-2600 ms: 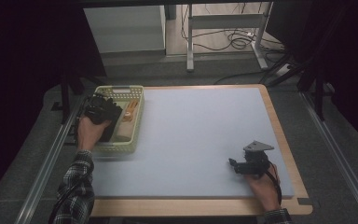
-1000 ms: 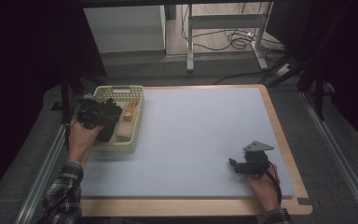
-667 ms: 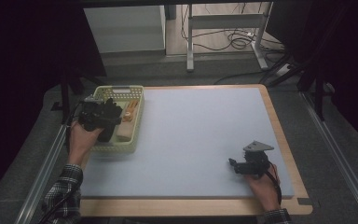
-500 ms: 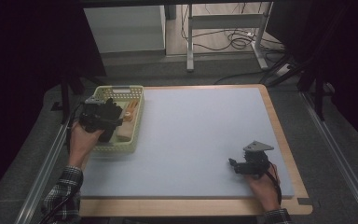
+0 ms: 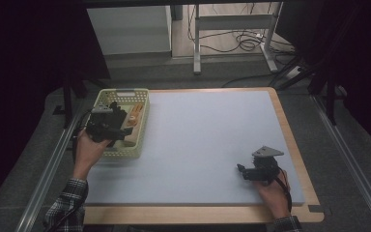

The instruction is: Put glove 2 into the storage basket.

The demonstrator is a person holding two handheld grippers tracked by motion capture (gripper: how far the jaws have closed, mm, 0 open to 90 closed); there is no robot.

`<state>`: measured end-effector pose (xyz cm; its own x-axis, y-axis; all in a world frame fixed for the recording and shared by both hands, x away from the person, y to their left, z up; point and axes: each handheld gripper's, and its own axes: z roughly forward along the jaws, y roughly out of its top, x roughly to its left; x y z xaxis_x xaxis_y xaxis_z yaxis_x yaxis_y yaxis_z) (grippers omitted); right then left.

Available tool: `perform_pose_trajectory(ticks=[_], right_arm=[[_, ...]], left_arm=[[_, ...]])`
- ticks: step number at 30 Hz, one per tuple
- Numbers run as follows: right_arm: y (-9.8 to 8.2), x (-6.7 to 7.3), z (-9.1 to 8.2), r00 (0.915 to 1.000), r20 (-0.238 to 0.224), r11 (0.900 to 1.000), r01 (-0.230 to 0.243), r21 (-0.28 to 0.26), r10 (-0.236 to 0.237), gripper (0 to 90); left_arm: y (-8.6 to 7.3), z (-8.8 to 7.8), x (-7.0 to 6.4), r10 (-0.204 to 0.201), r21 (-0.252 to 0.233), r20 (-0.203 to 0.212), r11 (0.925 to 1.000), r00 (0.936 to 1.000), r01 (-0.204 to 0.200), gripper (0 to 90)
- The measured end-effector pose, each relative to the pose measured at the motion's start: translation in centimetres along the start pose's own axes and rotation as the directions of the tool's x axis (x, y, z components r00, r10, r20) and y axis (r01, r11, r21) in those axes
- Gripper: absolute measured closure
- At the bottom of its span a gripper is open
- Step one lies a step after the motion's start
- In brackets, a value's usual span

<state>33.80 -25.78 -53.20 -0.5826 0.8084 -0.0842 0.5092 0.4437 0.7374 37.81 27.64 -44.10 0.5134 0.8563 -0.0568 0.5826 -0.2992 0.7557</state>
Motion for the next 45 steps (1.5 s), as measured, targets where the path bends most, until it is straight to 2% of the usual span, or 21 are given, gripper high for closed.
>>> perform_pose_trajectory(ticks=[21, 45], right_arm=[[0.0, 0.0, 0.0, 1.0, 0.001, 1.0, 0.001, 0.0, -0.001, 18.9], [0.0, 0.0, 0.0, 1.0, 0.001, 1.0, 0.0, -0.001, 0.0, 18.9]], left_arm=[[-0.7, 1.2, -3.9, 0.071, -0.013, 0.059, 0.9974, 0.9957, -0.071, 2.6], [-0.7, 2.4, -8.0, 0.125, -0.044, 0.144, 0.9918, 0.9816, -0.12, 2.4]])
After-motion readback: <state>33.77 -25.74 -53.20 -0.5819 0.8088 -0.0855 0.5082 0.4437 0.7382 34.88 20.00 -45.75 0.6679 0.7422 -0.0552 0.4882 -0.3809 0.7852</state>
